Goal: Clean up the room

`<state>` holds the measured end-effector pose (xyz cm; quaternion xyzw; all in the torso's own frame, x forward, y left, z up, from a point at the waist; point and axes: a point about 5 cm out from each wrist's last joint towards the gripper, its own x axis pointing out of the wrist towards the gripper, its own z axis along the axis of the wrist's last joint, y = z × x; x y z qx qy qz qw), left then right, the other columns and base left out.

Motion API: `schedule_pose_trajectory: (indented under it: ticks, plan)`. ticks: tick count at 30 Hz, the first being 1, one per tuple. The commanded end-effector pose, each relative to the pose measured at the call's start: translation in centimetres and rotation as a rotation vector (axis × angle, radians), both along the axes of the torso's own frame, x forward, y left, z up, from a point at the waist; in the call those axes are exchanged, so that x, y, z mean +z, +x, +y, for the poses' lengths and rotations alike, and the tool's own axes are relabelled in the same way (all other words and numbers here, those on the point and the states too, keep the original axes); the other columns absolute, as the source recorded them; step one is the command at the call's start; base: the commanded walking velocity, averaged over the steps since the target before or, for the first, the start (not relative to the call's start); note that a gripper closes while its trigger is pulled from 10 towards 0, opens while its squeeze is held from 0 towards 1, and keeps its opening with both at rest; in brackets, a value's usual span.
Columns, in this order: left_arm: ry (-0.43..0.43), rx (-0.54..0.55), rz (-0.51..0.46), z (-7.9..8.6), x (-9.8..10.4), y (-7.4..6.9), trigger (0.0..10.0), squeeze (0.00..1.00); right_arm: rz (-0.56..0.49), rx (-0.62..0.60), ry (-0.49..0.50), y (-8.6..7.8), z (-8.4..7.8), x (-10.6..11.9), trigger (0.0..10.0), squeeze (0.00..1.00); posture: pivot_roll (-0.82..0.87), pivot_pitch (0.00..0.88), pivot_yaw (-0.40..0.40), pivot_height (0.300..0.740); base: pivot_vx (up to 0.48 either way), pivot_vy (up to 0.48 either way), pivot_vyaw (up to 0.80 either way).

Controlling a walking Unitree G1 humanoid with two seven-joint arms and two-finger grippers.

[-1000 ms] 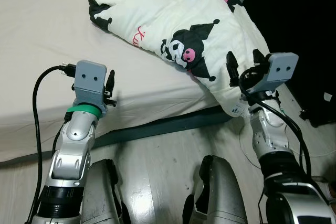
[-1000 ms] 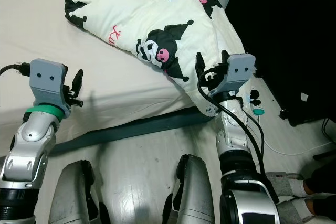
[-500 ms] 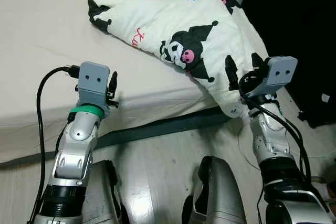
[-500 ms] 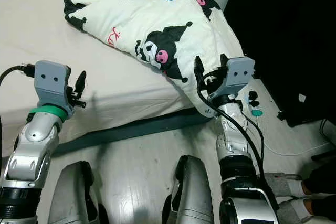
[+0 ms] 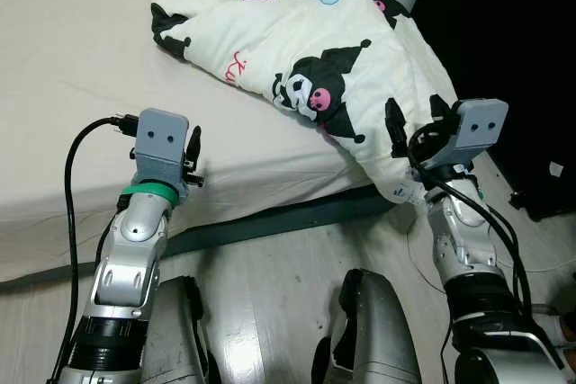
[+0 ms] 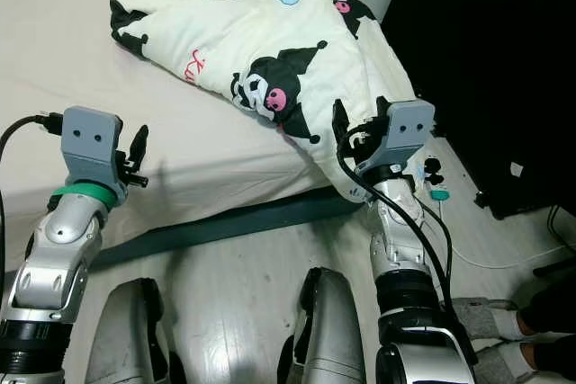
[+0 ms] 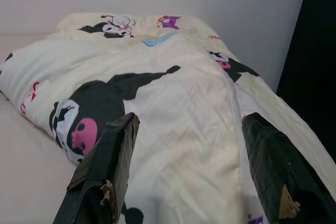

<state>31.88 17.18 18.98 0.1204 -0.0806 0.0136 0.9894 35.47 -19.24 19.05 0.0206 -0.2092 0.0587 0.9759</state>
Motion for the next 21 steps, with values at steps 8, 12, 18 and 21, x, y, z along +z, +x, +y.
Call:
schedule_pose_trajectory:
  ticks: [8,12,18,21]
  plan:
    - [0.005,-0.004,-0.002,-0.07,-0.08,0.03,10.0,0.00,0.021,-0.009,0.004,-0.22,-0.24,-0.40,10.0,0.00,0.11,0.141,-0.011,0.608,0.000,0.000,0.00]
    - [0.005,-0.003,-0.003,-0.05,-0.08,0.06,10.0,0.00,0.024,-0.010,0.003,-0.21,-0.24,-0.40,10.0,0.00,0.11,0.141,-0.011,0.622,0.000,0.000,0.00]
    - [0.005,-0.004,-0.004,-0.07,-0.08,0.07,10.0,0.00,0.025,-0.011,0.002,-0.21,-0.27,-0.42,10.0,0.00,0.11,0.141,-0.011,0.631,0.000,0.000,0.00]
    - [0.005,-0.005,-0.004,-0.08,-0.08,0.09,10.0,0.00,0.026,-0.011,0.001,-0.21,-0.28,-0.43,10.0,0.00,0.10,0.140,-0.010,0.636,0.000,0.000,0.00]
